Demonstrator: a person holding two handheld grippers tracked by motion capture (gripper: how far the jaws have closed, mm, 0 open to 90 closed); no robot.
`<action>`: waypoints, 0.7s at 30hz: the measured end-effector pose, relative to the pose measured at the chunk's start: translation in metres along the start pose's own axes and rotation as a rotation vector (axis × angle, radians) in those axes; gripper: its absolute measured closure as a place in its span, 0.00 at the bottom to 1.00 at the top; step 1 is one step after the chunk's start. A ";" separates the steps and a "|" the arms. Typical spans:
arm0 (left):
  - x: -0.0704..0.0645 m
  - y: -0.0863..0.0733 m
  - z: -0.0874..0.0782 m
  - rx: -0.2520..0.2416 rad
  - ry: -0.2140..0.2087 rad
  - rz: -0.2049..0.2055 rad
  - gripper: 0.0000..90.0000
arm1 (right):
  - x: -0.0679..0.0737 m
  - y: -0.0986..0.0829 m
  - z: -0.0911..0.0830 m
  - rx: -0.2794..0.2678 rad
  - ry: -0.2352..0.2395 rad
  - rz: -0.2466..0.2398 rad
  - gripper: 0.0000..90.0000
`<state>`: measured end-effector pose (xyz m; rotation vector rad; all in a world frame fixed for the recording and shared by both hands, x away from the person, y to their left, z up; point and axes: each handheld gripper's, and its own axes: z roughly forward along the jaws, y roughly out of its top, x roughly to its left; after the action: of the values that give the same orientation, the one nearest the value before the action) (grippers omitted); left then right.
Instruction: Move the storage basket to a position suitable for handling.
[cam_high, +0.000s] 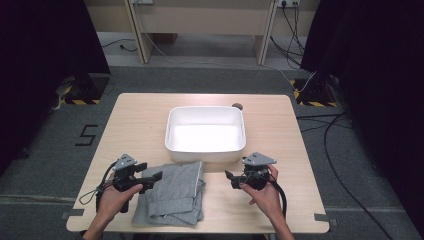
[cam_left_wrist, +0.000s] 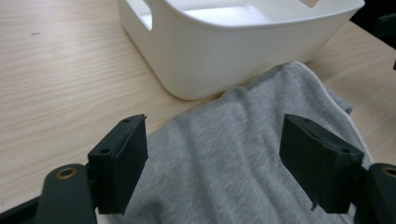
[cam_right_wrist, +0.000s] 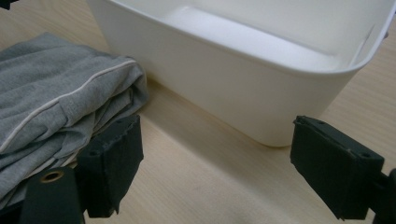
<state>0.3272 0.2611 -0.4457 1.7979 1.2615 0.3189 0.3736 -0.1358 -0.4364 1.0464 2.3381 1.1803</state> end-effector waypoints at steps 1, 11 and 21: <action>0.000 -0.003 0.000 0.006 -0.003 -0.003 0.26 | 0.001 -0.002 0.002 0.004 0.006 0.000 0.20; 0.003 -0.020 -0.005 0.027 0.005 -0.018 0.25 | 0.013 -0.005 0.015 0.026 0.060 -0.027 0.21; -0.006 -0.034 -0.004 0.063 0.011 0.012 0.24 | 0.023 -0.006 0.024 0.039 0.085 -0.040 0.21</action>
<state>0.3011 0.2613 -0.4679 1.8605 1.2817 0.2994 0.3691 -0.1081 -0.4543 0.9754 2.4443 1.1905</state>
